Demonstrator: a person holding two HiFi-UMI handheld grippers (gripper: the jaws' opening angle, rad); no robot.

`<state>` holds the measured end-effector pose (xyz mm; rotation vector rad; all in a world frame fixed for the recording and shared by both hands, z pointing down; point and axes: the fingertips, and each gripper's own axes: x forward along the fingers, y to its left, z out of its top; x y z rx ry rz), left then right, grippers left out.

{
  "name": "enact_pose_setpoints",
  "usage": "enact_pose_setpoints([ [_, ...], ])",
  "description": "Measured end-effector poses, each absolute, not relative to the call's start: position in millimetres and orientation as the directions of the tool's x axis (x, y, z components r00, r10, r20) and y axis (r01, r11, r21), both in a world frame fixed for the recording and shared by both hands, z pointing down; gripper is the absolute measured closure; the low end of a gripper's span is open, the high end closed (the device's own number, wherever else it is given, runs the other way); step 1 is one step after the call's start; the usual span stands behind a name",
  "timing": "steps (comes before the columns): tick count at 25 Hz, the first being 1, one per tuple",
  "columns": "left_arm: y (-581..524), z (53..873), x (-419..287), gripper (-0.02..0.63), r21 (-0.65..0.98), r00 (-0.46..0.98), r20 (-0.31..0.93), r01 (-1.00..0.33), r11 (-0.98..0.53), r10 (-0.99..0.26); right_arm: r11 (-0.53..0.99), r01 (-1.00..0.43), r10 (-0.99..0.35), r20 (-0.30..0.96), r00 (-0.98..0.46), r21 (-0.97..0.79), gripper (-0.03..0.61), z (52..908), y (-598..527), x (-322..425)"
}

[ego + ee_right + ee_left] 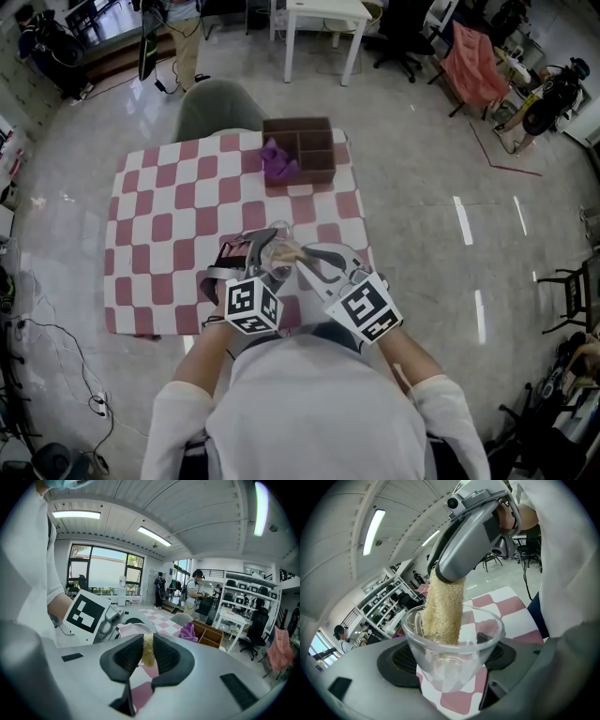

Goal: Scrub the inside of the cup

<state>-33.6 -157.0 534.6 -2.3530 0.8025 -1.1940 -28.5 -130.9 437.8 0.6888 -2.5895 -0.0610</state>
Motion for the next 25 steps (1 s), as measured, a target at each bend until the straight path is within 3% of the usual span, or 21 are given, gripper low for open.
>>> enact_pose_setpoints([
  [10, -165.1, 538.1, -38.2, 0.235, -0.557, 0.468, 0.603, -0.332, -0.761, -0.646, 0.909, -0.407, -0.404, 0.450, -0.797, 0.095, 0.502, 445.6, -111.7, -41.0],
  [17, -157.2, 544.5, -29.4, 0.235, -0.539, 0.483, 0.615, -0.321, -0.779, -0.624, 0.887, -0.435, -0.459, 0.402, -0.792, 0.155, 0.502, 427.0, -132.5, -46.1],
  [25, -159.7, 543.2, -31.9, 0.235, -0.539, 0.479, 0.610, -0.334, -0.774, -0.631, 0.872, -0.460, -0.481, 0.474, -0.738, 0.168, 0.503, 449.9, -138.0, -31.2],
])
